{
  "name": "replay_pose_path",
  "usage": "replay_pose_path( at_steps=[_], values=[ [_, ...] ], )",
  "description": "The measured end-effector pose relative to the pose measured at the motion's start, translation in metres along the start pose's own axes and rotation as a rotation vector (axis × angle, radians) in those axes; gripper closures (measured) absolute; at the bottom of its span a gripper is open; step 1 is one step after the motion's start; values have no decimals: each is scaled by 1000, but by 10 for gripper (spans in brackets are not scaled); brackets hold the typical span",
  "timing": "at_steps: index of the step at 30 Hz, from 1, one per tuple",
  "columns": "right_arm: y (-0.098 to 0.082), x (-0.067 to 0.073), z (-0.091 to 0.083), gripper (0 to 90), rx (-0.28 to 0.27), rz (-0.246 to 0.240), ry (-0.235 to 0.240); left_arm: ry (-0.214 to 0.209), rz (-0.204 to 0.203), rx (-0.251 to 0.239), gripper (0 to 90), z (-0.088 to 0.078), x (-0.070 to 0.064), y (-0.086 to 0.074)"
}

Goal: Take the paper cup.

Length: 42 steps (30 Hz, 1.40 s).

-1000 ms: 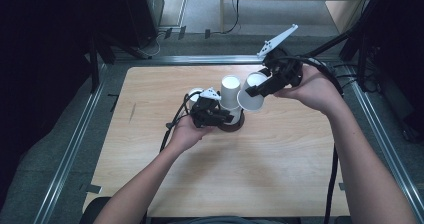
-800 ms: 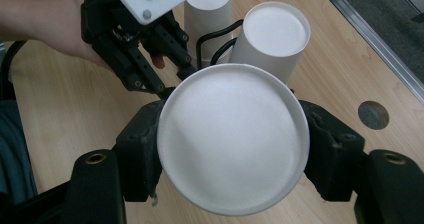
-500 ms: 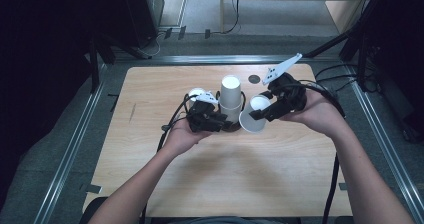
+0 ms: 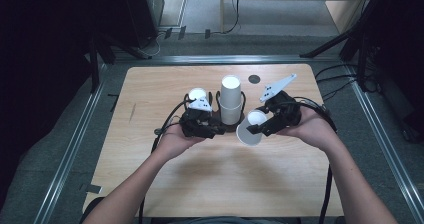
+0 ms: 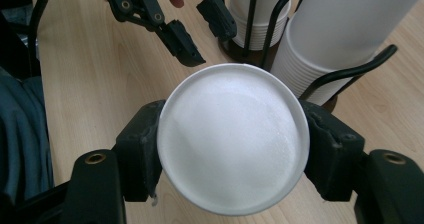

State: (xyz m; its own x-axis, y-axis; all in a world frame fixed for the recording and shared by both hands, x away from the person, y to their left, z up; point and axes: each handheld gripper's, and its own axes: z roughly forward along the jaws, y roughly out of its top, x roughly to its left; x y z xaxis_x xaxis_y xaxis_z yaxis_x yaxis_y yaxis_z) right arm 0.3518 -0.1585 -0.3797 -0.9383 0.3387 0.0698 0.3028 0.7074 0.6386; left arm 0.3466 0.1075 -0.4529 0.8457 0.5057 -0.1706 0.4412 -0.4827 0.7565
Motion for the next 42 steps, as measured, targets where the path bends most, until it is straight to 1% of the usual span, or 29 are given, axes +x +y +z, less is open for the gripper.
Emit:
replay_pose_path(
  at_steps=[1,2,3,4,6,8,10,11,13,14,17,19,20,21,24,28,29,31,33,35,36,37,38,39,40,42],
  values=[
    [-3,1,6,334,-2,4,9,-3,1,4,523,-1,0,-1],
    [-3,1,6,334,-2,4,9,-7,-2,2,523,-1,0,-2],
    [-5,2,13,334,-4,0,17,-9,1,2,522,-2,0,-3],
    [-5,2,13,334,-4,0,17,-8,7,5,522,-3,1,-4],
    [-9,5,20,334,-1,-3,29,-18,1,5,519,-4,1,-7],
    [-11,6,24,334,-2,-9,32,-21,13,10,513,-5,1,-11],
    [-13,7,25,334,3,-4,34,-22,13,13,512,-6,1,-13],
    [-17,8,30,333,4,-16,34,-12,10,22,511,-7,2,-15],
    [-21,9,35,333,7,-12,44,-11,2,19,506,-8,3,-17],
    [-23,10,38,333,14,-12,47,-20,-5,11,505,-9,5,-19],
    [-25,11,43,333,17,-13,53,-22,1,-1,491,-11,6,-22],
    [-29,13,51,334,18,-14,61,-16,14,-11,479,-11,6,-25],
    [-29,13,51,334,18,-14,61,-10,19,-14,479,-11,6,-26],
    [-31,14,56,333,17,-14,67,-10,28,-12,472,-12,6,-28],
    [-32,14,59,332,11,-11,66,-16,41,-13,462,-12,6,-31],
    [-33,15,65,333,-5,-9,60,-56,43,-9,469,-13,6,-33],
    [-34,16,67,333,-5,-14,59,-62,39,-6,440,-13,6,-34],
    [-34,16,68,333,-7,-13,59,-77,24,1,427,-12,8,-35],
    [-34,16,71,333,-21,-13,64,-89,6,13,403,-12,10,-37],
    [-34,16,75,333,-27,-12,73,-123,-8,28,393,-11,13,-39],
    [-35,16,77,333,-23,-8,77,-136,-2,35,377,-10,14,-40],
    [-34,16,80,333,-17,-15,78,-136,9,42,360,-10,14,-41],
    [-34,17,84,333,-6,-19,80,-140,13,45,305,-9,15,-42],
    [-34,17,84,333,-6,-19,80,-139,16,52,305,-8,15,-43],
    [-33,17,85,333,-8,-19,84,-139,19,56,281,-8,16,-44],
    [-32,17,86,333,-15,-12,90,-154,26,65,214,-7,16,-44]
  ],
)
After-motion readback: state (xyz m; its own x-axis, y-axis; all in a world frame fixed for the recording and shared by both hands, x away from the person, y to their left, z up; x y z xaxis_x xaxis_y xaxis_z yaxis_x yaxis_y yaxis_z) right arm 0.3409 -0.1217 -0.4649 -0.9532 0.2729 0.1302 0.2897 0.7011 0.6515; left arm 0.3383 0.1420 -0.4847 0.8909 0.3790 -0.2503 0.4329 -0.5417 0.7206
